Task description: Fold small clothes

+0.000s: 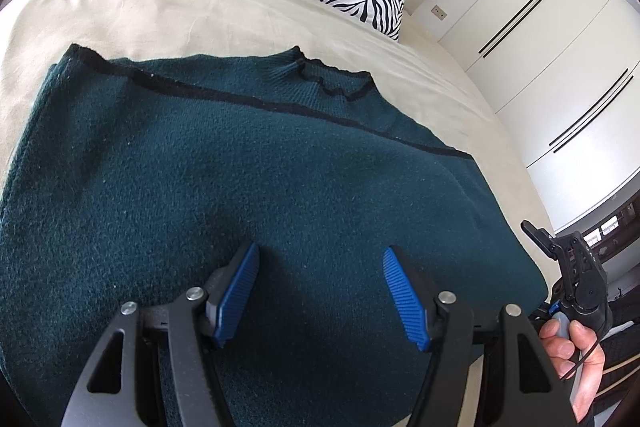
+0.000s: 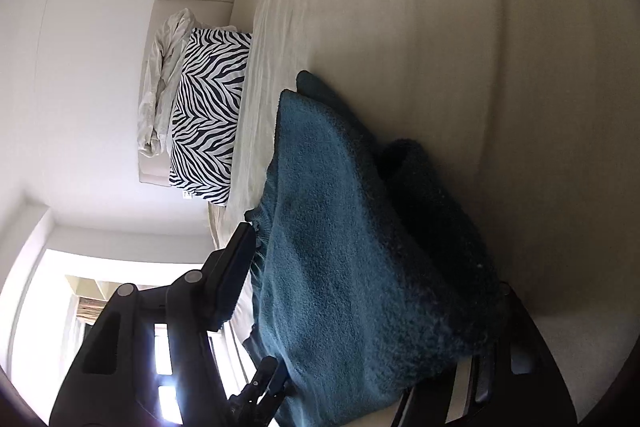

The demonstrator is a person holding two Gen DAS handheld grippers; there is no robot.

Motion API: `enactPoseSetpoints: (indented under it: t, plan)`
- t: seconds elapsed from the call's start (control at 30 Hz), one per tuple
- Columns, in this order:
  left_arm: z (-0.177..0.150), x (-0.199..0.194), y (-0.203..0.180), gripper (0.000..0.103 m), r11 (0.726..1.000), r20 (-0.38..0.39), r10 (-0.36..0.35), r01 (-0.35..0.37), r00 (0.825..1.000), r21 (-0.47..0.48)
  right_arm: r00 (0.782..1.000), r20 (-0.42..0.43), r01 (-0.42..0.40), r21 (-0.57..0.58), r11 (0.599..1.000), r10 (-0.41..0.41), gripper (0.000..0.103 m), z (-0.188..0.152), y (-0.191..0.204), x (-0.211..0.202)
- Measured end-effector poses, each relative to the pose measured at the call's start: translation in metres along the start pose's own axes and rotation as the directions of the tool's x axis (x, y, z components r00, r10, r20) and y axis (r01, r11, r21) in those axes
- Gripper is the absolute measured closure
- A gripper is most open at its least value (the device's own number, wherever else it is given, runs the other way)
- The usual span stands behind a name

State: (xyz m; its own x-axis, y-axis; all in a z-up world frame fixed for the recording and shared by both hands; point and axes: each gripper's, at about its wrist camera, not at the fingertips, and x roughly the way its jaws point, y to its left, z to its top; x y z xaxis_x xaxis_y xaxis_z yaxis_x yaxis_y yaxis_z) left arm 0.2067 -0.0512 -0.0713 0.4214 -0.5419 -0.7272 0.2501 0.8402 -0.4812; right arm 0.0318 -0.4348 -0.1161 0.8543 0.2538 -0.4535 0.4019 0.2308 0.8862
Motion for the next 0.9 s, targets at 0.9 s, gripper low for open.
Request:
enactPoseSetpoints:
  t: [0.9]
  plan:
    - [0.009, -0.019, 0.095, 0.047, 0.782, 0.115, -0.43, 0.433, 0.896, -0.449, 0.96, -0.041, 0.077, -0.913, 0.401, -0.278, 0.093, -0.181, 0.162, 0.086]
